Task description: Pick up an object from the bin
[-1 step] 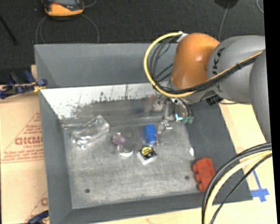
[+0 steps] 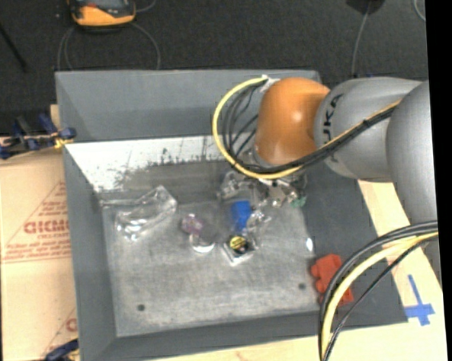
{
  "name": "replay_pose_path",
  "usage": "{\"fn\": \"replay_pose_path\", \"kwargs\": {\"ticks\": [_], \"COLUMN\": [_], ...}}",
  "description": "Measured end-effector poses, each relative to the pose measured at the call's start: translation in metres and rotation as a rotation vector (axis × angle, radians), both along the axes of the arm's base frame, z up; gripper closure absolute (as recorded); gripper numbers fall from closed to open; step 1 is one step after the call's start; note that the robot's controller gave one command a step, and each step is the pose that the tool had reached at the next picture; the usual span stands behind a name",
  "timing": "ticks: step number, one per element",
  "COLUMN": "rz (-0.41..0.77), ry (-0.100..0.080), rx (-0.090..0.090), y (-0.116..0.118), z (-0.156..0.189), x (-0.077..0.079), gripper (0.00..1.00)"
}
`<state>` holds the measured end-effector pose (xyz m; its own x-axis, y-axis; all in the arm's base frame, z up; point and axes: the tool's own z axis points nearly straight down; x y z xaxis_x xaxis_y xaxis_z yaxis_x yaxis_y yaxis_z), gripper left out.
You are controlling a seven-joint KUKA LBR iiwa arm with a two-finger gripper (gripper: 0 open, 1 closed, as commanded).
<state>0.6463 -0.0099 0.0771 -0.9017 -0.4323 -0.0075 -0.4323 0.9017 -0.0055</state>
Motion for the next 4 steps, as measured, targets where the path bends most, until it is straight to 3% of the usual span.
{"fn": "replay_pose_path", "kwargs": {"ticks": [1,2,3,4], "rz": [0.297,0.528,0.758,0.750], "ry": [0.001,0.001,-0.003,0.000], "rx": [-0.001,-0.002,-0.005,-0.002], "y": [-0.007,0.011,0.014,0.014], "z": [0.025,0.029,-0.002,0.000], "x": [0.004,0.009,0.005,0.007], "gripper": [0.00,0.00,0.00,0.00]}}
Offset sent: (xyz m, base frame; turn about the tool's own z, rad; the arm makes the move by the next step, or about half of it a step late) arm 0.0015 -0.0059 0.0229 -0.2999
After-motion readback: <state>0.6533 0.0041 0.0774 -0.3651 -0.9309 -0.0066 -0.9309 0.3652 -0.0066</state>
